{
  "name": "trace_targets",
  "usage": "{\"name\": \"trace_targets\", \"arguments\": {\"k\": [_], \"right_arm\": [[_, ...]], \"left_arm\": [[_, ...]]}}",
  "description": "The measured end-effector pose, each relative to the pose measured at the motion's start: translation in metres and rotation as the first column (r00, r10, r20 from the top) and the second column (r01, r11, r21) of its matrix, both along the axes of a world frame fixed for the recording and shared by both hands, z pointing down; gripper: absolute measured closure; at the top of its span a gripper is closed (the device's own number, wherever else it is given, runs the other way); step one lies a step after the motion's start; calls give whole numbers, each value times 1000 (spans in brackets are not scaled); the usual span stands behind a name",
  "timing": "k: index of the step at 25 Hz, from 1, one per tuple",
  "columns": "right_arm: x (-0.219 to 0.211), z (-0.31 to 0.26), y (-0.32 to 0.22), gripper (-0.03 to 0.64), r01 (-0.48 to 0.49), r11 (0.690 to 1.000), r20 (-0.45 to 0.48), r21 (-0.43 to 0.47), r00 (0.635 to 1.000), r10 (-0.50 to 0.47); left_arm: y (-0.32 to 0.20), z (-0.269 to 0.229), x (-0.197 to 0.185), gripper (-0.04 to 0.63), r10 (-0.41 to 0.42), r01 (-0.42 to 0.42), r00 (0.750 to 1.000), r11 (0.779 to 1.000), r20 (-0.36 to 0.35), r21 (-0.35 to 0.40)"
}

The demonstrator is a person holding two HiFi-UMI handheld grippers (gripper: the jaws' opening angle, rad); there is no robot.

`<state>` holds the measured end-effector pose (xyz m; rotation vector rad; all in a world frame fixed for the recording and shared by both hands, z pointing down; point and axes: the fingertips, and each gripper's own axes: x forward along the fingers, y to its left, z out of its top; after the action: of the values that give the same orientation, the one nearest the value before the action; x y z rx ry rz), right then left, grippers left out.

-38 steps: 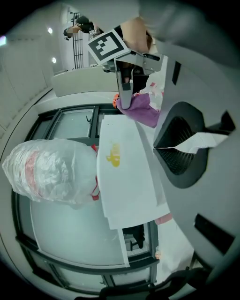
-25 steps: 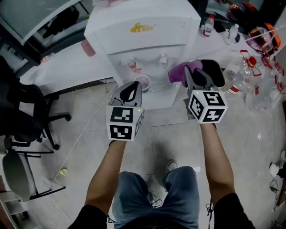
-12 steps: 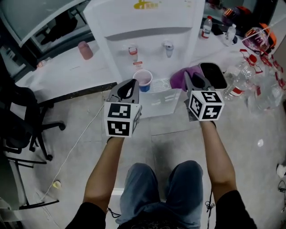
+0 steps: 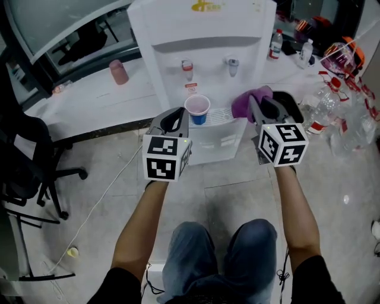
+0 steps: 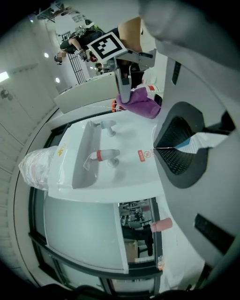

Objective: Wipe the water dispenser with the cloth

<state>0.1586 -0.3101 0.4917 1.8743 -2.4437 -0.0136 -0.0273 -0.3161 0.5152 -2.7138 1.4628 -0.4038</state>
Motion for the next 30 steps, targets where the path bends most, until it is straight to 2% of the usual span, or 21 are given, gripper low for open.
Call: {"name": "trace_targets", "arguments": {"k": [6, 16, 20, 24, 27, 30], "right_arm": [[-45, -77, 24, 584, 105, 986, -34, 132, 994, -102], [-141, -176, 23, 584, 292, 923, -63, 252, 956, -286], [-179, -203, 14, 584, 356, 894, -48, 272, 933, -357], [-208, -218, 2, 584, 384, 878, -34, 285, 920, -391], [-224, -227, -7, 584, 390, 873, -10, 292, 914, -405], [-233, -225, -17, 584, 379, 882, 25, 281, 916, -402]], "left_arm": [[1, -30, -10, 569, 1, -1, 1000, 999, -9, 40], [-2, -78, -47, 569, -44, 47, 998, 996, -41, 76], [-3, -88, -63, 569, -75, 78, 996, 994, -44, 82], [0, -93, -81, 569, -110, 114, 993, 990, -49, 88], [4, -96, -93, 569, -131, 136, 990, 986, -53, 96], [7, -94, -104, 569, -151, 155, 987, 983, -53, 99]]}}
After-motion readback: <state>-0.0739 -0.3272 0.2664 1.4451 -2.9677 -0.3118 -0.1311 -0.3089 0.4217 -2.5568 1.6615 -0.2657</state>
